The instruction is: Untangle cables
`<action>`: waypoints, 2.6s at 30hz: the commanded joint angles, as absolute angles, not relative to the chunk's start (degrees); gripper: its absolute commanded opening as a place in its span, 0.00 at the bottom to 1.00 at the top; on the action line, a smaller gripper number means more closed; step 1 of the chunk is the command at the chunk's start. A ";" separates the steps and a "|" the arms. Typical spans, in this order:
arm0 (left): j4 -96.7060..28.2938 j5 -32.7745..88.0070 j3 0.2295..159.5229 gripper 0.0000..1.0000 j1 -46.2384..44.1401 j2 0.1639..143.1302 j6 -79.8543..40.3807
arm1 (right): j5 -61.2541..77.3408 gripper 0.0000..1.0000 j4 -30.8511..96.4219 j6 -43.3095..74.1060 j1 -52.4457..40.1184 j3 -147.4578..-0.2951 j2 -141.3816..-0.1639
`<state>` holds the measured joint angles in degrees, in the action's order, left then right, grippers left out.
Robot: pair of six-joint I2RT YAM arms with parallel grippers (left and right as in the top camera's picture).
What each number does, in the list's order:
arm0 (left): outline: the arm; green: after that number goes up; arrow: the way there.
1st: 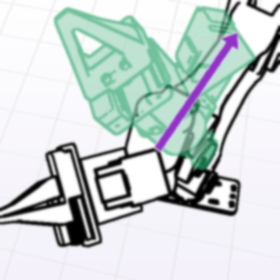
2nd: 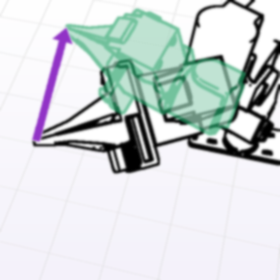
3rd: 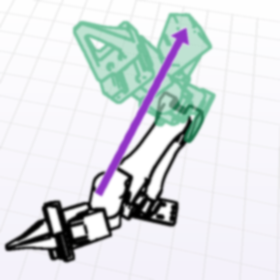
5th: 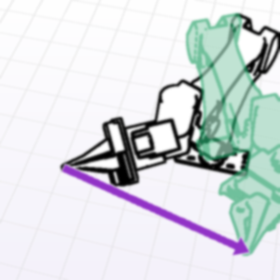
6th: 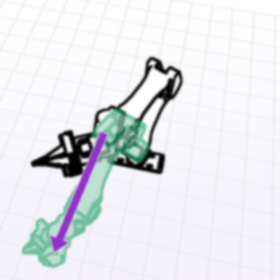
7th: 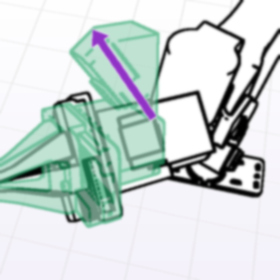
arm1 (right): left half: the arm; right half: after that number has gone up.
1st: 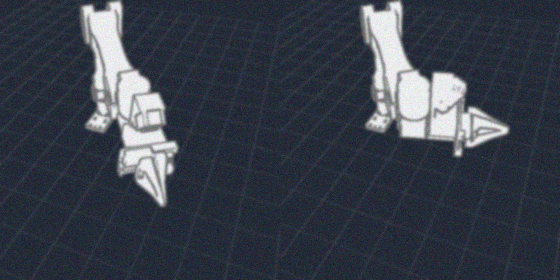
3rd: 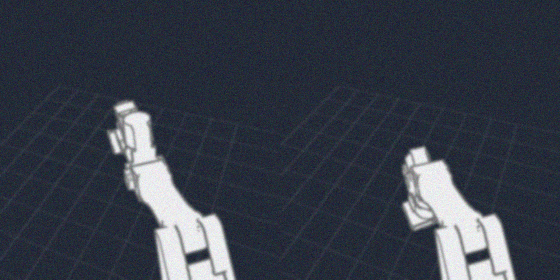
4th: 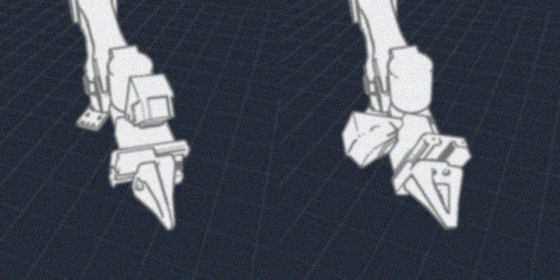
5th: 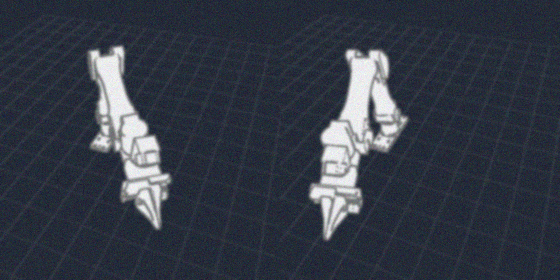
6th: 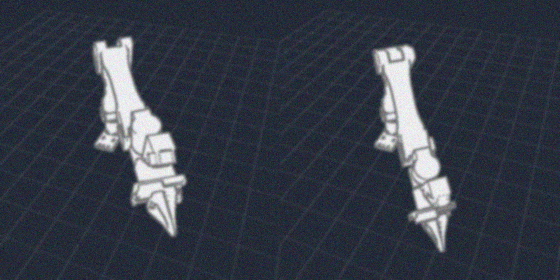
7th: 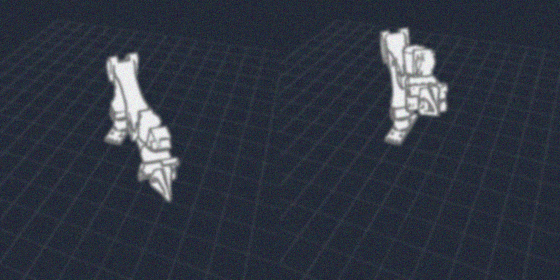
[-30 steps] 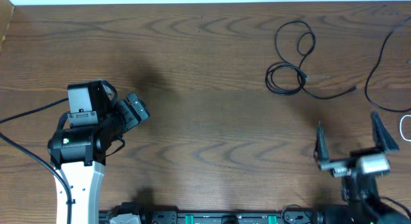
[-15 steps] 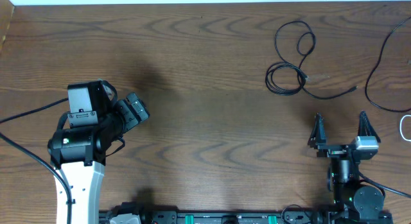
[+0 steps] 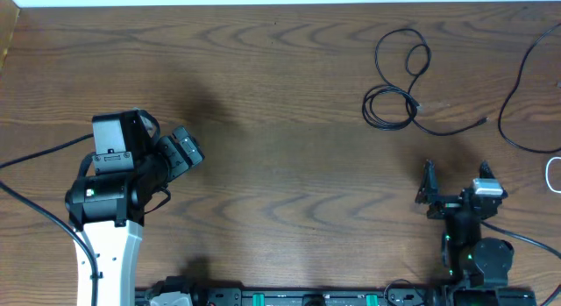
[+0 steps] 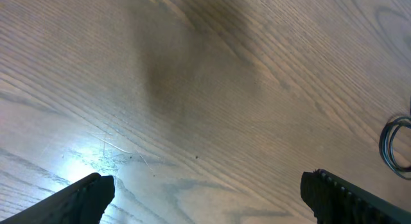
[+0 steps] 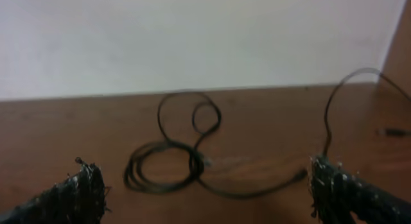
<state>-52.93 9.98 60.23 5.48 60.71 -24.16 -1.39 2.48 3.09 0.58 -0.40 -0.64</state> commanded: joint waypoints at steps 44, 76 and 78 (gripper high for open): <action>-53.12 9.43 60.23 0.99 5.72 60.66 -24.25 | -3.27 0.99 4.12 0.69 0.91 -0.30 -0.25; -53.12 9.43 60.23 0.99 5.72 60.66 -24.25 | -2.46 0.99 4.14 -1.80 0.64 -0.30 -0.23; -53.12 9.43 60.23 0.99 5.72 60.66 -24.25 | -2.44 0.99 4.14 -1.80 0.64 -0.30 -0.23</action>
